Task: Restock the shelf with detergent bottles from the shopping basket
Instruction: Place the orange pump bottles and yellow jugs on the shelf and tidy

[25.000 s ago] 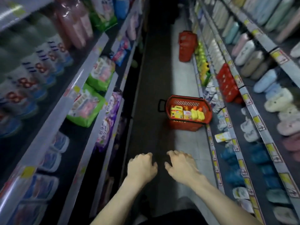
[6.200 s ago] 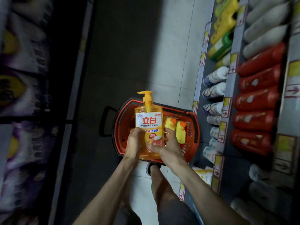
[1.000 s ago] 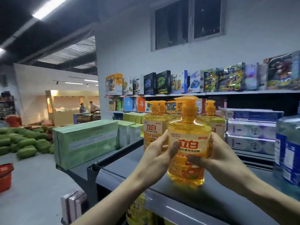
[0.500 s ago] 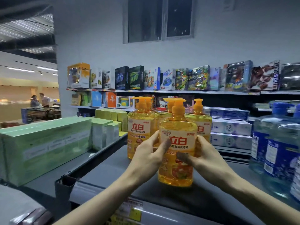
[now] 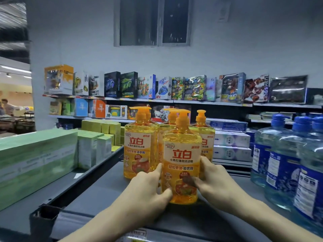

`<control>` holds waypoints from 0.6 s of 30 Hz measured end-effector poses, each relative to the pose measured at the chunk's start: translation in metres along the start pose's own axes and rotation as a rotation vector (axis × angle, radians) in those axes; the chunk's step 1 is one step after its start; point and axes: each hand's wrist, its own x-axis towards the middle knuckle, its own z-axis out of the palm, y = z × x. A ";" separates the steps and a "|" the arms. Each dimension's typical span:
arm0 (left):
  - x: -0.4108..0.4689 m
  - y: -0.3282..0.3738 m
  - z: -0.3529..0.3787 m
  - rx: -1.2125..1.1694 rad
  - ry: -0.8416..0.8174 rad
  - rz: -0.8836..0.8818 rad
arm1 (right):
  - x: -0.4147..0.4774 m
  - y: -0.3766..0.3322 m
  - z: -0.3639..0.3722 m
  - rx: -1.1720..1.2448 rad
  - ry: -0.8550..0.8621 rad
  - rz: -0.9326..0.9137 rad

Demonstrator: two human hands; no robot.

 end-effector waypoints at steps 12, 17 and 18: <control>0.027 -0.035 -0.002 0.152 -0.028 -0.079 | 0.061 0.010 0.026 -0.072 0.060 0.135; 0.025 -0.047 0.001 0.232 -0.001 -0.094 | 0.070 0.011 0.038 -0.128 0.129 0.144; 0.025 -0.047 0.000 0.239 -0.003 -0.096 | 0.070 0.011 0.039 -0.137 0.135 0.155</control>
